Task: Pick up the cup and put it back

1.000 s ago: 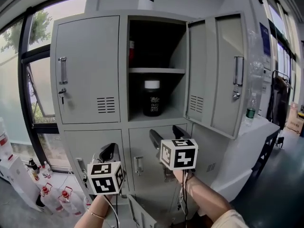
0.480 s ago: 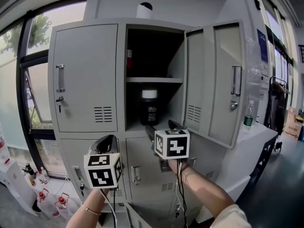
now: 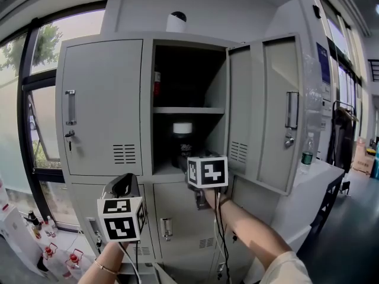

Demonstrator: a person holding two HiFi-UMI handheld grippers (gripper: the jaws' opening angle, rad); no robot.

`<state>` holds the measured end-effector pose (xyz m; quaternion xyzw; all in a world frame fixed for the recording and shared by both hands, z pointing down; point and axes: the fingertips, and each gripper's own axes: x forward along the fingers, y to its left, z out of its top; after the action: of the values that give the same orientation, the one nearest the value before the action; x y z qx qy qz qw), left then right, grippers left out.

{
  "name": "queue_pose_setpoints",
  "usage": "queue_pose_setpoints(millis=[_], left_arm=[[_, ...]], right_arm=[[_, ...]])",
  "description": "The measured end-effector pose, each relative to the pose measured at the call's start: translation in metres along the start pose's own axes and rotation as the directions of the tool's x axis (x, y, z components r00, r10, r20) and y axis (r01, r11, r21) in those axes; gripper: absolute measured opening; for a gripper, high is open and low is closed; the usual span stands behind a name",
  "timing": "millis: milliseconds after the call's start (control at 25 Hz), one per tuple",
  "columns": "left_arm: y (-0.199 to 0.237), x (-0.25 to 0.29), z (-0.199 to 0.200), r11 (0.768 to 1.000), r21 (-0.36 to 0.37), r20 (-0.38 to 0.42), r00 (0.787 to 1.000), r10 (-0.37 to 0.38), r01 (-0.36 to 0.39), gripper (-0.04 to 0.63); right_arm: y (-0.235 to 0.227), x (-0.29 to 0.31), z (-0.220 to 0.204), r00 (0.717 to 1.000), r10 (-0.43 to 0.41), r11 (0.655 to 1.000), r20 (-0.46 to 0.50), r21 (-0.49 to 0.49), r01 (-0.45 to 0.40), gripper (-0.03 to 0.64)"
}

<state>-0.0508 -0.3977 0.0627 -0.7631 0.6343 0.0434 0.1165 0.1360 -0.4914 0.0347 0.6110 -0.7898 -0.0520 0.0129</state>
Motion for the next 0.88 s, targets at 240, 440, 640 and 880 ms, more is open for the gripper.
queue_pose_setpoints(millis=[240, 440, 640, 880], left_arm=[[0.004, 0.001, -0.002, 1.000, 0.003, -0.005, 1.000, -0.001, 0.001, 0.011], [0.008, 0.005, -0.003, 1.000, 0.003, -0.013, 1.000, 0.002, -0.002, 0.011], [0.006, 0.006, -0.005, 1.000, -0.018, -0.010, 1.000, -0.003, 0.002, 0.011], [0.006, 0.009, 0.002, 1.000, -0.007, 0.004, 1.000, -0.004, 0.004, 0.011]], right_arm=[[0.000, 0.021, 0.003, 0.998, 0.040, 0.999, -0.043, 0.037, -0.038, 0.388], [0.007, 0.036, 0.007, 0.997, 0.045, 0.999, -0.054, 0.027, -0.044, 0.401], [0.013, 0.049, 0.001, 0.991, 0.050, 0.999, -0.127, -0.014, -0.052, 0.426], [0.014, 0.062, 0.013, 0.993, 0.035, 0.999, -0.114, -0.017, -0.037, 0.433]])
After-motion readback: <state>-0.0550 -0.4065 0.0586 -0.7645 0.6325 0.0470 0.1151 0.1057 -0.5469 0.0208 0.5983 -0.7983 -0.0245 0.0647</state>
